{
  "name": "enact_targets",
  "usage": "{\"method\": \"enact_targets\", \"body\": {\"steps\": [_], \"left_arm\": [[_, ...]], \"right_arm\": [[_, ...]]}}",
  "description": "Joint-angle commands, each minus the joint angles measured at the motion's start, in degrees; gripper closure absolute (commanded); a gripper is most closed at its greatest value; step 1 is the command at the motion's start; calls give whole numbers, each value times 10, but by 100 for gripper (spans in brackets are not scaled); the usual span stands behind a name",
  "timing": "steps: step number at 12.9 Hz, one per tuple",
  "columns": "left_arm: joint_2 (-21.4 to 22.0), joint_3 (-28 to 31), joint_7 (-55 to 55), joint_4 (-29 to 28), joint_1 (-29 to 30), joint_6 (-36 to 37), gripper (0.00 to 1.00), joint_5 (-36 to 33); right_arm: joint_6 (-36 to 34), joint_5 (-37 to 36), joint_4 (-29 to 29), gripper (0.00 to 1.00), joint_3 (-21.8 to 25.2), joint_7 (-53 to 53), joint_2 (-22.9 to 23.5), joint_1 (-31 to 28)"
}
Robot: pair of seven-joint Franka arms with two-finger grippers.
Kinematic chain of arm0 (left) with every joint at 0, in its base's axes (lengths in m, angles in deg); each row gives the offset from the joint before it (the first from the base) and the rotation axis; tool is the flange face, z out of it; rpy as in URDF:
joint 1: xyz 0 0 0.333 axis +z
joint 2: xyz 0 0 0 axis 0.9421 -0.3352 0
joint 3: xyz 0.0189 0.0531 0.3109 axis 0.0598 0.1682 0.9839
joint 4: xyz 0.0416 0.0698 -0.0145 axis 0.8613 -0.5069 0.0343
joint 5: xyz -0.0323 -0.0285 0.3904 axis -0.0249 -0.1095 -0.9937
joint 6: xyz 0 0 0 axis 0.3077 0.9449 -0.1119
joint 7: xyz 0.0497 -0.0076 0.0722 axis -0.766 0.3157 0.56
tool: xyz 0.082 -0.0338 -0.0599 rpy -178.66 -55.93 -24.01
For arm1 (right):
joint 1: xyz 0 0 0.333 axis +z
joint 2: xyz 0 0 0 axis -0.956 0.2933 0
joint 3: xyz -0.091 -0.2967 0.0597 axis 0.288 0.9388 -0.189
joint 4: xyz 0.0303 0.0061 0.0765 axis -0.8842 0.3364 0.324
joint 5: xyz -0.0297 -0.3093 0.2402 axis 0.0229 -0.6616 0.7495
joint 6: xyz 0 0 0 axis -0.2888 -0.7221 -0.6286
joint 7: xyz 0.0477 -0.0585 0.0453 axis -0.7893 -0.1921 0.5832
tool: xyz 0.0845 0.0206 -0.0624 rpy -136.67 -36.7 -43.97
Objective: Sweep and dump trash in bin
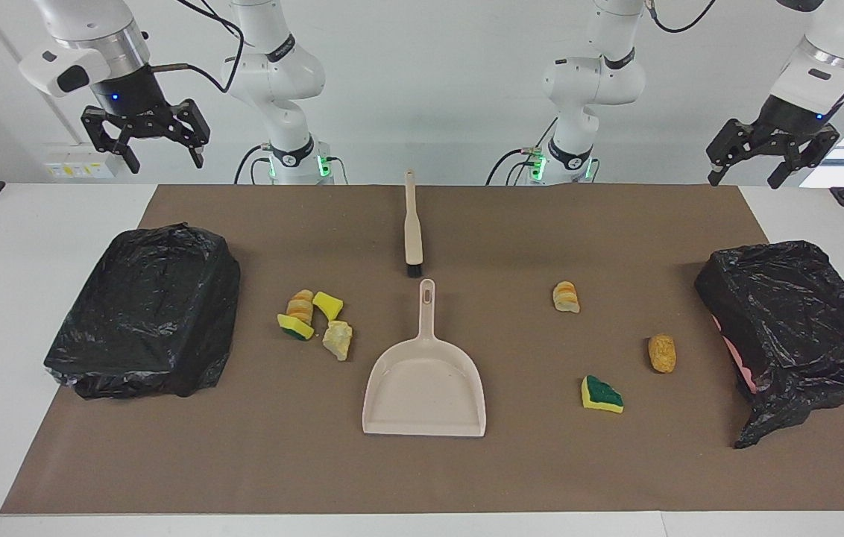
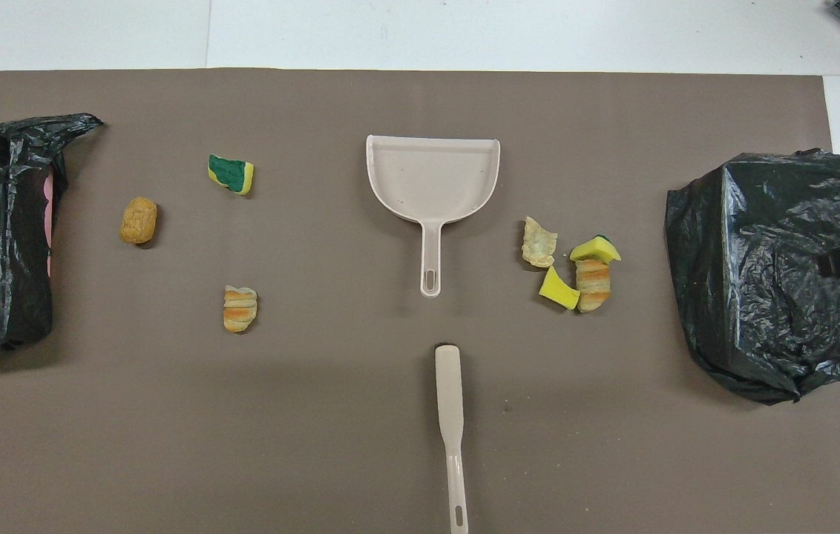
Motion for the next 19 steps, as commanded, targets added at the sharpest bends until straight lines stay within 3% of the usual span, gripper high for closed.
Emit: {"method": "enact_targets", "body": {"steps": [1, 19], "left_arm": [[12, -4, -7, -12, 5, -5, 0, -11], [22, -14, 3, -25, -7, 8, 0, -7]], "right_arm": [[-9, 7, -1, 0, 0, 11, -2, -2], [-8, 7, -1, 0, 0, 14, -2, -2]]}}
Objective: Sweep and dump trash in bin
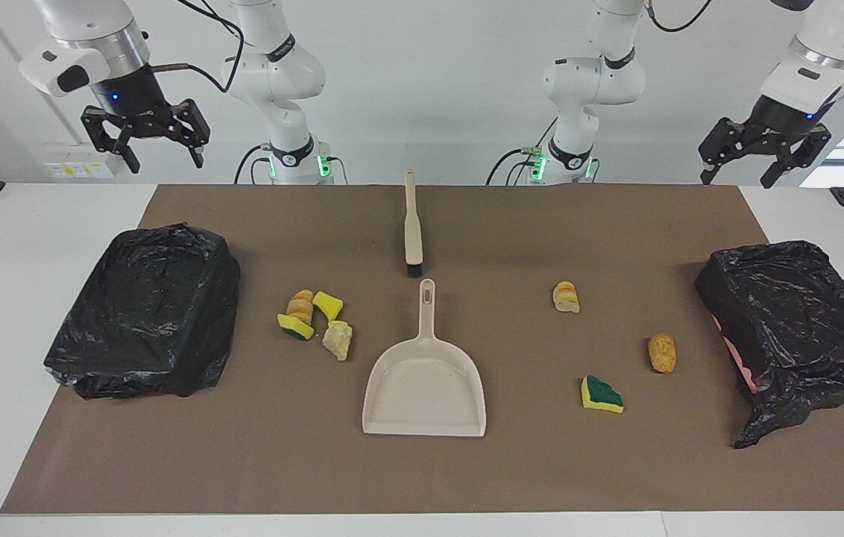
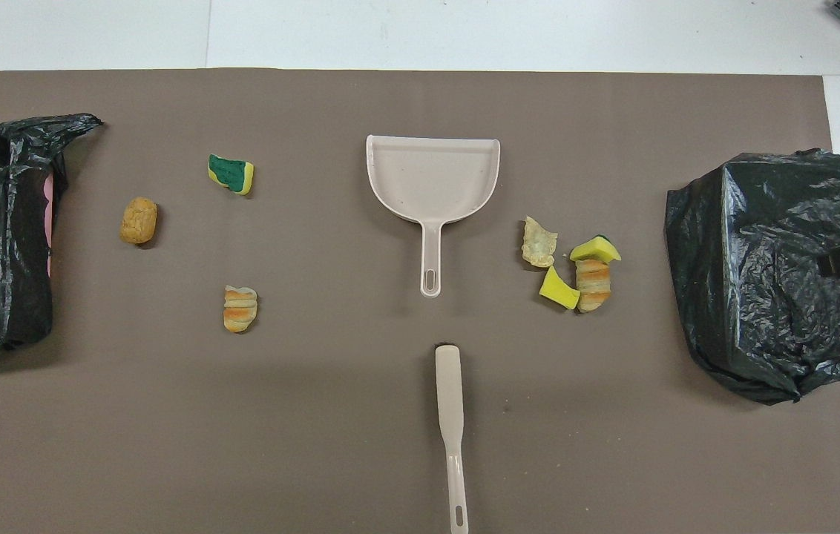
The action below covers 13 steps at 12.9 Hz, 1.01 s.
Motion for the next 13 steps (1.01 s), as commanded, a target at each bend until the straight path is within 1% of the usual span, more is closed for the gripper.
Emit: {"method": "enact_targets", "body": {"steps": [1, 7, 9, 13], "left_arm": [[22, -2, 3, -27, -8, 4, 0, -7], [36, -5, 18, -47, -28, 2, 0, -7], [40, -5, 35, -58, -46, -3, 0, -5], [45, -5, 78, -92, -109, -19, 0, -2]], "right_arm": [[-7, 6, -1, 0, 0, 12, -2, -4], [-8, 6, -1, 0, 0, 12, -2, -2], [-8, 6, -1, 0, 0, 11, -2, -2], [-9, -1, -1, 0, 5, 11, -2, -8]]}}
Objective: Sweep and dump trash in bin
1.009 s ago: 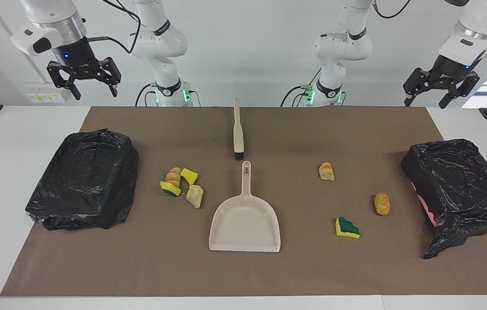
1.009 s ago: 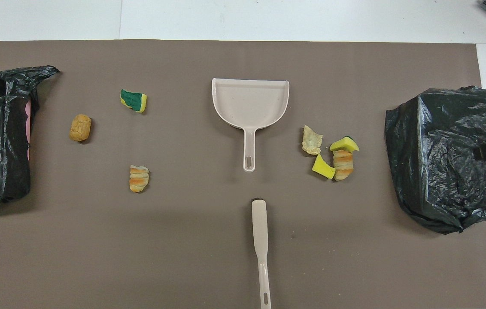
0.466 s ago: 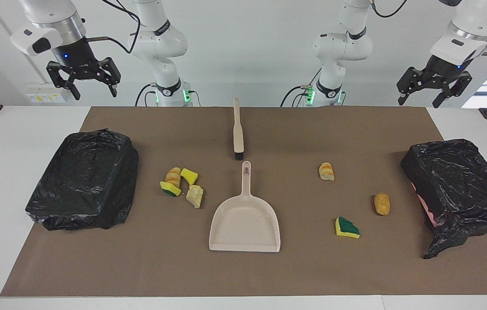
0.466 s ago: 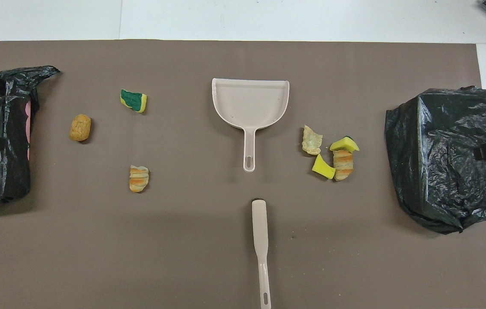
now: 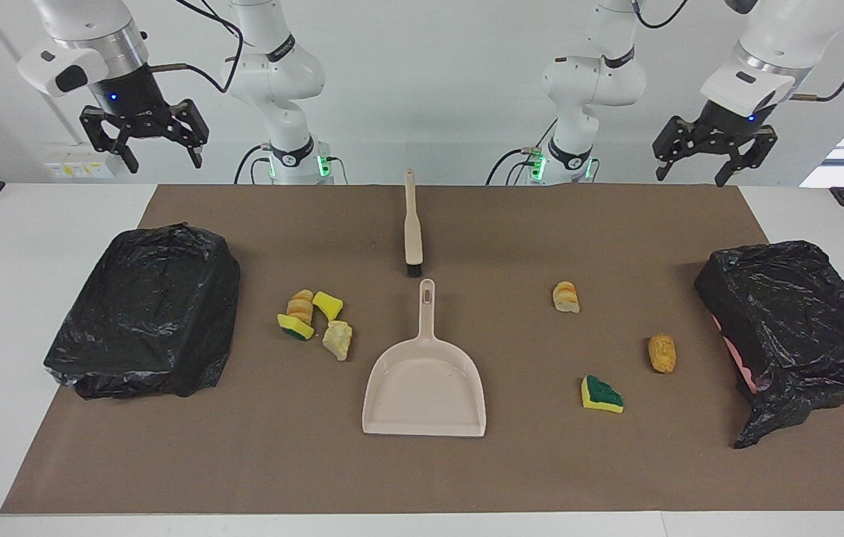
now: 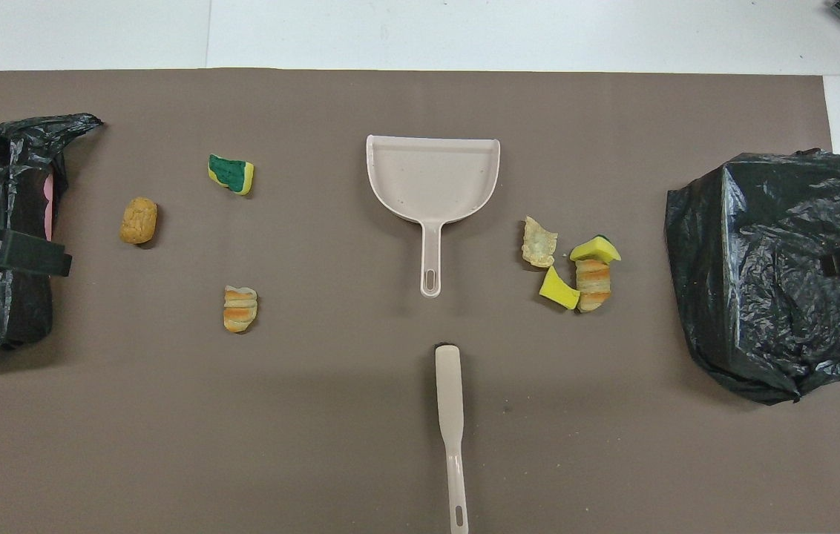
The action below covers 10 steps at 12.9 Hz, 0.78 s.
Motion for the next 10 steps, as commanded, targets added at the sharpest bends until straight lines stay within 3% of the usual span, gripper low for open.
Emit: {"method": "enact_targets", "body": {"steps": [1, 10], "left_arm": [[22, 5, 44, -59, -63, -33, 0, -3], [54, 3, 295, -267, -277, -216, 0, -3]], "right_arm": [[-9, -1, -2, 0, 0, 10, -2, -5], [-7, -3, 0, 0, 1, 10, -3, -6]]}}
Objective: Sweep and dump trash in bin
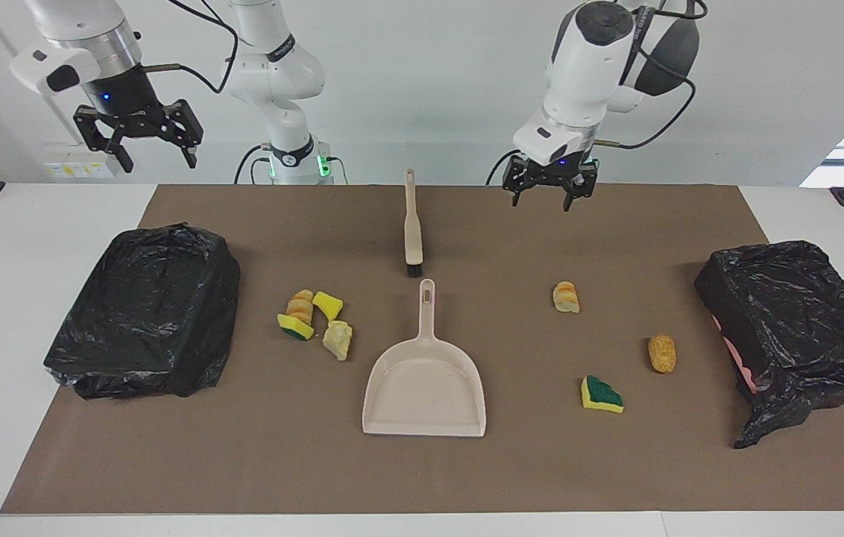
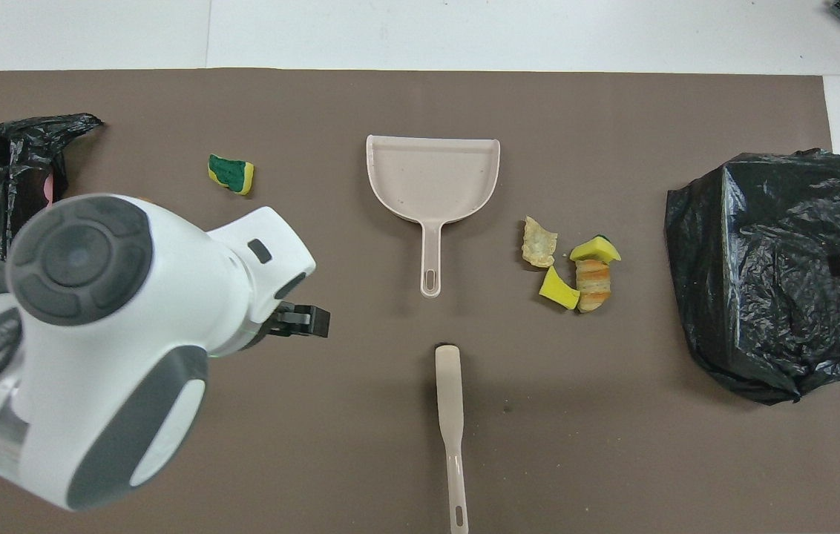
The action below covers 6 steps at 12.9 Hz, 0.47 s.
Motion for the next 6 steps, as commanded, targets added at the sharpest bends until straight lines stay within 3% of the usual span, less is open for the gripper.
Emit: {"method": "enact_targets", "body": {"steps": [1, 3, 6], "left_arm": [[35, 10, 67, -83, -64, -64, 0, -4], [29, 10, 122, -120, -108, -112, 0, -4], [-18, 10, 212, -147, -174, -188, 0, -4]], "right_arm": [[-15, -3, 1, 0, -2, 10, -4, -4], [-18, -4, 2, 0, -2, 9, -3, -4], [7, 2, 11, 0, -8, -5, 13, 9]]}}
